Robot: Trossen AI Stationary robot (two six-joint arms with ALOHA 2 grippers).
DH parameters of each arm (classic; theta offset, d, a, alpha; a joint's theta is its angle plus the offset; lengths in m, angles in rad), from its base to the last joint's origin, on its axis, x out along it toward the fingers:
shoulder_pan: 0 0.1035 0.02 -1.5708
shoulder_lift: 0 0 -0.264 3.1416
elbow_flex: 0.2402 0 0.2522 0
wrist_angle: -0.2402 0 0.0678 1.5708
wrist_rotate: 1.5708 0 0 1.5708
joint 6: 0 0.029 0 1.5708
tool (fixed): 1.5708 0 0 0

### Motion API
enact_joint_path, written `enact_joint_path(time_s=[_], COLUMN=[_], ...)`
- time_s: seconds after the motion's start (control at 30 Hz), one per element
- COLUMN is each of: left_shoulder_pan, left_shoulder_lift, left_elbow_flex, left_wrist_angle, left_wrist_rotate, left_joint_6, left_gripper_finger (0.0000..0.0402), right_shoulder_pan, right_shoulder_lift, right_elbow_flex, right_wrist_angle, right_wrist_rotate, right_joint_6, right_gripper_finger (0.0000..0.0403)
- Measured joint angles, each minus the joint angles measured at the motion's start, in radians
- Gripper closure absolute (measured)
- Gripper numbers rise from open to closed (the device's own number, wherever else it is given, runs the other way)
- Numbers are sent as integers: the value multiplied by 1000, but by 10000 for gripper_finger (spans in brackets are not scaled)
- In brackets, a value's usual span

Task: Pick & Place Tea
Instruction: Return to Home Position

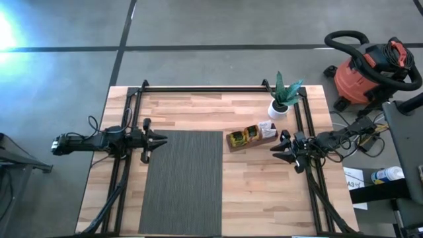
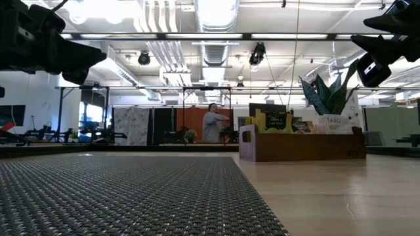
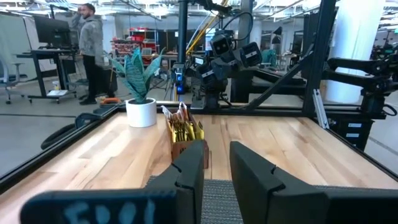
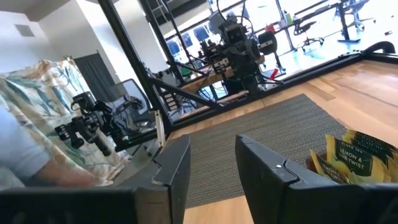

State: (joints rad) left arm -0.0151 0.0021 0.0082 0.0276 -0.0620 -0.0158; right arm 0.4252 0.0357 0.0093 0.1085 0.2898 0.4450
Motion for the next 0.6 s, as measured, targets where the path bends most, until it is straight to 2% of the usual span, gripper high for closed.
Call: enact_joint_path(time_s=[0.6], left_shoulder_pan=[0], left_shoulder_lift=[0], left_elbow_flex=[2], left_wrist_angle=[1], left_wrist_rotate=[-2], left_joint_6=[0], left_gripper_finger=[329], right_shoulder_pan=[0], right_shoulder_lift=[-3], right_elbow_flex=[0], right_wrist_angle=[0], right_wrist_rotate=[-1], right_joint_6=[-3], right_gripper_finger=[272])
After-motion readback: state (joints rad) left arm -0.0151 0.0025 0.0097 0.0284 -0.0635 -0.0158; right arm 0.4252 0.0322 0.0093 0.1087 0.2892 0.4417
